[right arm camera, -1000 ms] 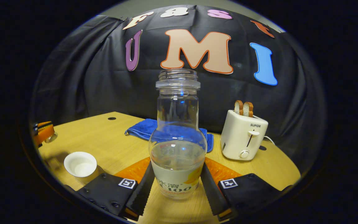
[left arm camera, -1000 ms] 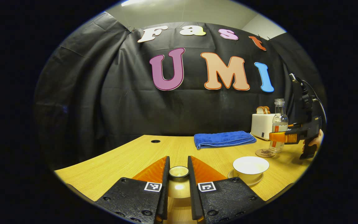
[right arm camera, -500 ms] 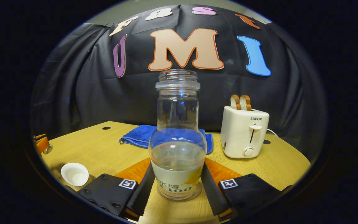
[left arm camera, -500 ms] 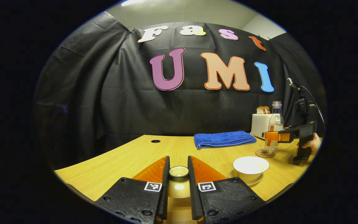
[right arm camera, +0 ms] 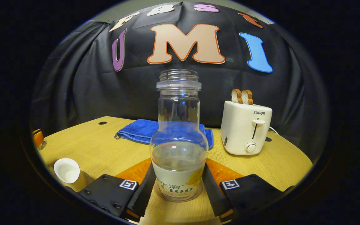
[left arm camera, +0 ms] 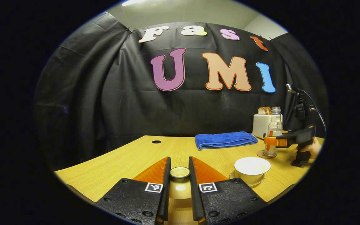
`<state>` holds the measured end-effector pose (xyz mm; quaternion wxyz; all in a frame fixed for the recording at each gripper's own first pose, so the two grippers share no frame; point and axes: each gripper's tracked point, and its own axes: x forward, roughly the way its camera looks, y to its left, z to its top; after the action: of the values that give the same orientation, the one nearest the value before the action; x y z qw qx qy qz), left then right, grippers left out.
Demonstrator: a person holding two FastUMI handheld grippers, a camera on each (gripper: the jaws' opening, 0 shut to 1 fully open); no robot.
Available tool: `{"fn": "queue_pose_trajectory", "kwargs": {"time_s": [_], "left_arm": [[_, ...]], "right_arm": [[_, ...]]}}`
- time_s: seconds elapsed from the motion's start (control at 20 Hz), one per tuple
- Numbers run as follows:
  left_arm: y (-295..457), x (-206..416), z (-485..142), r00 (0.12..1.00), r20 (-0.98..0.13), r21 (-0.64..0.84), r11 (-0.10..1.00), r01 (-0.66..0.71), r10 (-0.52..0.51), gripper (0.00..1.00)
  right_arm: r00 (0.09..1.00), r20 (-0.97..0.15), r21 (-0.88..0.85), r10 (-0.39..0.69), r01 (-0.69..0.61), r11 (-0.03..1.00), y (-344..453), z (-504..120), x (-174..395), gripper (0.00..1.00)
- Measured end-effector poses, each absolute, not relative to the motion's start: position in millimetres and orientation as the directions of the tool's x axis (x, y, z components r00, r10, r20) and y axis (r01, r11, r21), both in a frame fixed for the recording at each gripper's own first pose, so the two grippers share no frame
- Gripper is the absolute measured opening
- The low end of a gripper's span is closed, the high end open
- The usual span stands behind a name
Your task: Open the teacup lid with one hand, grasp the water bottle and pour water into the teacup with the other hand; after pouring, place the water bottle on the coaster and then close the teacup lid.
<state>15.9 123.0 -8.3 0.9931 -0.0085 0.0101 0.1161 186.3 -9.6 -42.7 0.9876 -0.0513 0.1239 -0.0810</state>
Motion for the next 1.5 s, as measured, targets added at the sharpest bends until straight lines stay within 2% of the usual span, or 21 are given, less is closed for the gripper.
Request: {"fn": "queue_pose_trajectory", "kwargs": {"time_s": [0.25,0.45,0.55,0.6,0.8,0.85,0.9,0.95,1.0,1.05,1.1,1.15,1.2,1.25,1.3,1.35,1.4,1.45,1.5], "left_arm": [[123,16,-8,0.973,-0.022,-0.015,0.973,-0.230,0.230,0.26],[121,18,-9,0.974,-0.022,-0.015,0.974,-0.224,0.224,0.29],[123,18,-9,0.974,-0.023,-0.015,0.974,-0.224,0.224,0.28],[122,18,-9,0.974,-0.023,-0.015,0.974,-0.224,0.224,0.27],[122,18,-10,0.975,-0.024,-0.016,0.975,-0.223,0.223,0.28],[121,19,-10,0.975,-0.025,-0.017,0.975,-0.220,0.220,0.28],[119,20,-10,0.976,-0.025,-0.016,0.976,-0.217,0.216,0.28],[116,22,-10,0.977,-0.026,-0.018,0.977,-0.212,0.212,0.28],[115,24,-10,0.978,-0.026,-0.017,0.978,-0.209,0.209,0.28],[113,26,-10,0.979,-0.027,-0.017,0.979,-0.205,0.204,0.28],[109,29,-10,0.980,-0.026,-0.018,0.980,-0.196,0.196,0.28],[105,32,-9,0.982,-0.026,-0.018,0.982,-0.189,0.188,0.28],[102,36,-10,0.983,-0.027,-0.018,0.983,-0.180,0.180,0.28],[98,39,-10,0.985,-0.027,-0.018,0.985,-0.172,0.171,0.28],[94,43,-11,0.986,-0.028,-0.019,0.986,-0.163,0.162,0.28],[90,46,-10,0.988,-0.028,-0.019,0.988,-0.154,0.153,0.28],[85,50,-11,0.989,-0.027,-0.018,0.990,-0.143,0.143,0.28],[81,53,-10,0.991,-0.027,-0.020,0.991,-0.130,0.130,0.28],[75,54,-9,0.993,-0.025,-0.020,0.993,-0.116,0.116,0.28]], "right_arm": [[0.960,-0.228,-0.111,-0.164,0.142,0.984,-8,-42,190,0.82],[0.958,-0.237,-0.080,-0.163,0.148,0.986,-10,-44,191,0.82],[0.958,-0.237,-0.079,-0.160,0.145,0.986,-8,-43,190,0.87],[0.959,-0.235,-0.084,-0.162,0.145,0.986,-8,-43,191,0.81],[0.961,-0.230,-0.089,-0.151,0.134,0.987,-6,-42,186,0.94],[0.963,-0.224,-0.085,-0.150,0.134,0.987,-5,-41,184,0.94],[0.965,-0.217,-0.079,-0.149,0.134,0.988,-6,-40,181,1.00],[0.967,-0.210,-0.071,-0.147,0.135,0.988,-7,-39,178,1.00],[0.968,-0.203,-0.066,-0.148,0.138,0.988,-8,-37,175,0.95],[0.968,-0.195,-0.065,-0.157,0.147,0.987,-11,-37,171,0.95],[0.969,-0.180,-0.066,-0.169,0.159,0.985,-14,-33,166,1.00],[0.971,-0.163,-0.068,-0.175,0.166,0.984,-15,-30,162,0.95],[0.972,-0.151,-0.069,-0.179,0.170,0.983,-16,-28,157,0.95],[0.974,-0.143,-0.074,-0.174,0.165,0.984,-14,-27,153,1.00],[0.976,-0.140,-0.080,-0.170,0.160,0.984,-14,-26,148,1.00],[0.977,-0.136,-0.085,-0.166,0.155,0.984,-14,-26,144,0.95],[0.978,-0.133,-0.090,-0.164,0.153,0.984,-13,-25,139,1.00],[0.979,-0.127,-0.094,-0.161,0.150,0.984,-13,-24,134,1.00],[0.980,-0.118,-0.095,-0.161,0.150,0.984,-13,-22,129,0.95]]}}
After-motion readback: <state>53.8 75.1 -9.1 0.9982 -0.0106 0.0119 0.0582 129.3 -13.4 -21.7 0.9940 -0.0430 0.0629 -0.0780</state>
